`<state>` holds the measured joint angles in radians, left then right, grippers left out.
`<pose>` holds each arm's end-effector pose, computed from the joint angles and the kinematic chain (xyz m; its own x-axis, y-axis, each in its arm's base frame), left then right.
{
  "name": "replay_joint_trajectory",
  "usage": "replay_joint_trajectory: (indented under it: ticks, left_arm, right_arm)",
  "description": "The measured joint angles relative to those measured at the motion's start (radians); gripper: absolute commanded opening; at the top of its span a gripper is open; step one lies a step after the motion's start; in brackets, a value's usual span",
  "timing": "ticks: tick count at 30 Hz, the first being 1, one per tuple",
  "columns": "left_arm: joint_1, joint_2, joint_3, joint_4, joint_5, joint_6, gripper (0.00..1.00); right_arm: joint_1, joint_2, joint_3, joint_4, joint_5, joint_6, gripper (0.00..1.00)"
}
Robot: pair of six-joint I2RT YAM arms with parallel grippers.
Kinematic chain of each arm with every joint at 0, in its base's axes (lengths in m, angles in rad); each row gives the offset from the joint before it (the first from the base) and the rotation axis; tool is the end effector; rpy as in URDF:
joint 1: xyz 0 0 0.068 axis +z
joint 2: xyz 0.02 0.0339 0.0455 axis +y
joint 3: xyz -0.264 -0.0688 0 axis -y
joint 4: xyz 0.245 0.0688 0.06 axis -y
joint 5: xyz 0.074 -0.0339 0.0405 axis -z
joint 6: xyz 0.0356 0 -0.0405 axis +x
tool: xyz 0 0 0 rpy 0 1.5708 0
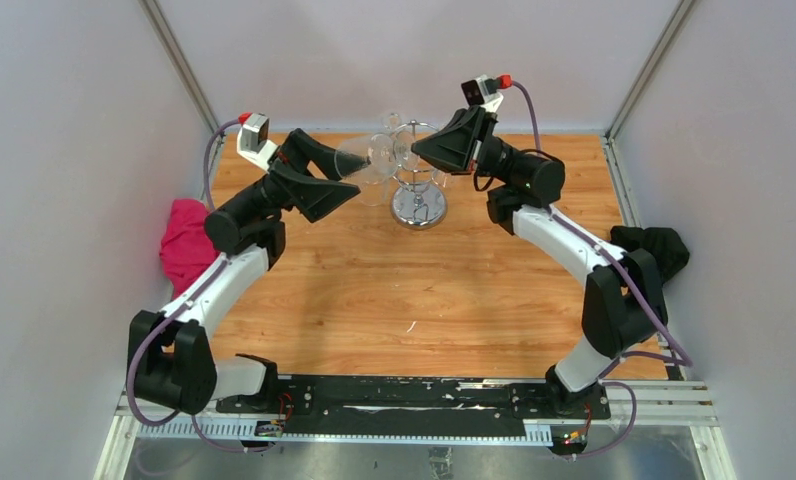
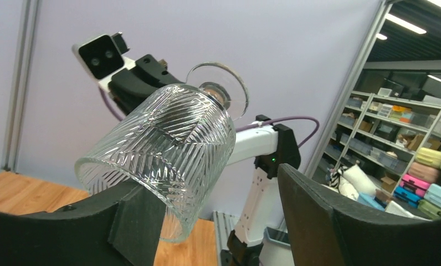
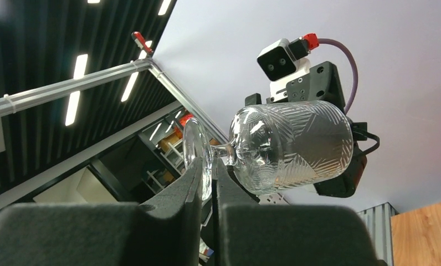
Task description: Take the wine glass off the wine glass rack
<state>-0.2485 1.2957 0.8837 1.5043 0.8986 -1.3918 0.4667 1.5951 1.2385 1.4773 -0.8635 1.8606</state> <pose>0.2268 -0.0863 0.4098 -0.3411 -0.5456 -0.7655 0.9361 -0.1232 -0.3294 0.2729 0.1678 0.4356 -0.7930 0.2977 -0.5316 -0.6026 -0.5115 0.6125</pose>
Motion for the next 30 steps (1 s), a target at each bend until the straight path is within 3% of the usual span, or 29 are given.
replay_joint_trajectory:
  ticks: [4,8,11,22,25,28,30]
  left_arm:
    - [0.001,-0.045,0.0,-0.001,0.0,-0.014,0.6]
    - [0.001,-0.063,0.0,0.002,0.0,-0.026,0.37]
    - [0.0,-0.07,0.0,0.017,0.007,-0.045,0.26]
    - [0.007,-0.09,0.001,0.021,-0.004,-0.058,0.0]
    - [0.007,-0.091,0.001,0.021,-0.006,-0.058,0.0]
    - [0.007,-0.096,-0.002,0.02,-0.009,-0.056,0.0]
    - [0.006,-0.101,-0.008,0.017,-0.009,-0.054,0.0]
  right_arm:
    - [0.042,0.037,0.039,0.049,0.012,0.01,0.0]
    - [0.102,0.056,0.063,0.076,0.02,0.01,0.0]
    - [0.122,0.073,0.064,0.084,0.044,0.015,0.0]
    - [0.129,0.102,0.064,0.093,0.078,0.04,0.0]
    - [0.129,0.102,0.064,0.093,0.079,0.041,0.1]
    - [0.129,0.102,0.064,0.093,0.079,0.042,0.42]
    - [0.134,0.102,0.063,0.086,0.071,0.029,0.54]
